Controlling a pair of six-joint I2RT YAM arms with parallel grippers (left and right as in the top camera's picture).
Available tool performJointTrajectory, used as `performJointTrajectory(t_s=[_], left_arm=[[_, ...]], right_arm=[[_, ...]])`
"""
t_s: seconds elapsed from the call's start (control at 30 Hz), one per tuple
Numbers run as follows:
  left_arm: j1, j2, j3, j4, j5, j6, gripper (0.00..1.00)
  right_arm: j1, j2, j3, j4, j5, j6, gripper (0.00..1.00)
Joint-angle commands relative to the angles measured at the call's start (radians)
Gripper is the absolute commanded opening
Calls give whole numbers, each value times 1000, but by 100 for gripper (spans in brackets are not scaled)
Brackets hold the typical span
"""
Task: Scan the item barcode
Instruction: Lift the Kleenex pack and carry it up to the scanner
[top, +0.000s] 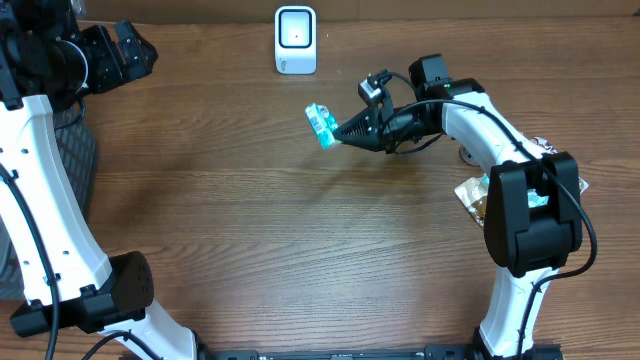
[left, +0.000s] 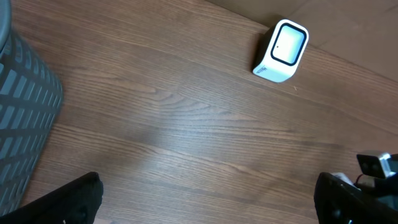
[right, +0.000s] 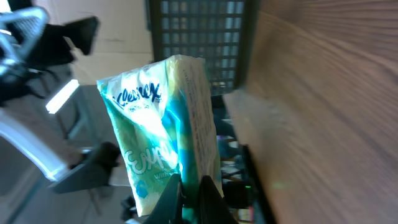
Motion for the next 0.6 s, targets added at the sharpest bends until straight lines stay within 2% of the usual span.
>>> performJointTrajectory(t_s=[0.0,0.3,0.57], left_arm=[[-1,-11,8,1,-2,-11,100],[-1,-11,8,1,-2,-10,100],[-1,-11,8,1,-2,-10,99]], right_arm=[[-7,-19,68,4,-83,115,4],[-7,-68,300,6,-82,306,4],[-7,-137,404,5,-82,357,4]])
